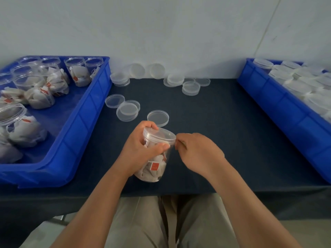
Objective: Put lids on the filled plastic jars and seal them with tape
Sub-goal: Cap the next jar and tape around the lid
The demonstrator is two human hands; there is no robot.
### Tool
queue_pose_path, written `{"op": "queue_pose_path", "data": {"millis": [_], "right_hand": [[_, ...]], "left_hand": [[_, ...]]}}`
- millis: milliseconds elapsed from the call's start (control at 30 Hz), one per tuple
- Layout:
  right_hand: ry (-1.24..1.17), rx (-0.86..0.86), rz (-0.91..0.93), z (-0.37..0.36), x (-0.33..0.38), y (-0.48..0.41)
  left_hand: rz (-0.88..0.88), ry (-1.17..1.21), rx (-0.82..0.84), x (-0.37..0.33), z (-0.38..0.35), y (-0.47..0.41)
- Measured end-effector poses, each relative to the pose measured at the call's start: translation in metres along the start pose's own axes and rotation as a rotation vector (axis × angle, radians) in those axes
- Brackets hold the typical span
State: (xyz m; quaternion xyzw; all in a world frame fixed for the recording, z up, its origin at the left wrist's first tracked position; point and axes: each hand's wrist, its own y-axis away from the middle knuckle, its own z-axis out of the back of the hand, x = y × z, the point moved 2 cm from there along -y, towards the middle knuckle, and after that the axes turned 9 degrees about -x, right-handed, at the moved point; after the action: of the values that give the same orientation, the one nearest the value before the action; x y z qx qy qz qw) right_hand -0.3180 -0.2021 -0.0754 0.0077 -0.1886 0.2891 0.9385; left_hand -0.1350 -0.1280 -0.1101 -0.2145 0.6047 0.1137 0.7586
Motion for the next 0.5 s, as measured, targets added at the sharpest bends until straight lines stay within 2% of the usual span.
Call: {"op": "queue_pose_path", "data": {"millis": [133,333,400,467,500], "right_hand": [[0.098,-0.002,-0.015,-0.003,0.011,-0.008],[0.159,0.019,-0.057,-0.019,0.02,-0.026],[0.224,0.038,-0.083,-0.025,0.012,-0.034],[0.224,0.09,-0.089,-0.031,-0.001,-0.037],[0.216,0.089,-0.089,-0.035,-0.007,-0.036]], "left_hand": [[-0.089,-0.096,0.018,-0.004,0.009,-0.008],[0.026,-0.053,0.005,-0.023,0.016,-0.01],[0.089,0.155,0.155,-0.033,0.01,0.0],[0.058,0.271,0.336,-0.042,-0.003,0.015],[0.03,0.305,0.347,-0.048,-0.006,0.02]]}}
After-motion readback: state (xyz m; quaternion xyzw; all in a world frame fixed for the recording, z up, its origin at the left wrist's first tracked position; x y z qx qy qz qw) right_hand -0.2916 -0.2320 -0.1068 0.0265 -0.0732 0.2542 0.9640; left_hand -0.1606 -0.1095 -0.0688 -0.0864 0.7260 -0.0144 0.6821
